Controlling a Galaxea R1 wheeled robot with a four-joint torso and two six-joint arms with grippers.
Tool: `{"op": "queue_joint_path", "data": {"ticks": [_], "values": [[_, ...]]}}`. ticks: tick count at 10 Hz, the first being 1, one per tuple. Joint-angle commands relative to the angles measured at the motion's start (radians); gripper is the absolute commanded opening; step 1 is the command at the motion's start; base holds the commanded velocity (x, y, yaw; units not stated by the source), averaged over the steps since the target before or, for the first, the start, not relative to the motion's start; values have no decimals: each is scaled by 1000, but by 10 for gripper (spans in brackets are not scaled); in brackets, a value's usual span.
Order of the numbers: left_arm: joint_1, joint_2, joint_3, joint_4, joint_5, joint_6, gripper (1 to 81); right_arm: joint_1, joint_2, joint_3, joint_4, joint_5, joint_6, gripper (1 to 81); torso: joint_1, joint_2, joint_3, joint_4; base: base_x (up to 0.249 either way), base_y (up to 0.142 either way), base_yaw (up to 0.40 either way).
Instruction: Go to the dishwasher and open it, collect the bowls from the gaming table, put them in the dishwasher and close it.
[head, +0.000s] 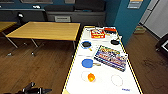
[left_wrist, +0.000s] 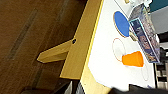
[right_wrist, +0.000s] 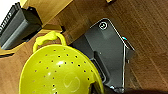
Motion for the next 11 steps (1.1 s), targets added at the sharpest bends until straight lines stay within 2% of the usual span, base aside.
{"op": "queue_joint_path", "data": {"ticks": [1,3,5,6,7,9,10,11], "values": [[-219,60,4,8,238,-95,811,27,-47,27,-31,-63,-3,10,0,0,0,0,0,0,0],[-295,133,-39,-12,313,-105,811,32,-42,23,-31,-65,-5,10,0,0,0,0,0,0,0],[-352,212,-65,-11,397,-105,811,46,-42,24,-31,-70,-3,10,0,0,0,0,0,0,0],[-369,248,-88,-11,408,-105,811,47,-42,26,-31,-73,-3,10,0,0,0,0,0,0,0],[-392,268,-117,-14,406,-141,811,51,-39,23,-31,-74,-3,10,0,0,0,0,0,0,0],[-438,322,-207,-12,397,-249,811,63,-39,18,-27,-77,-3,10,0,0,0,0,0,0,0],[-461,362,-252,-12,403,-266,811,69,-38,20,-27,-77,-3,10,0,0,-1,0,0,0,0],[-470,399,-292,-14,410,-269,811,69,-36,18,-27,-79,-3,10,0,0,-1,0,0,0,0]]}}
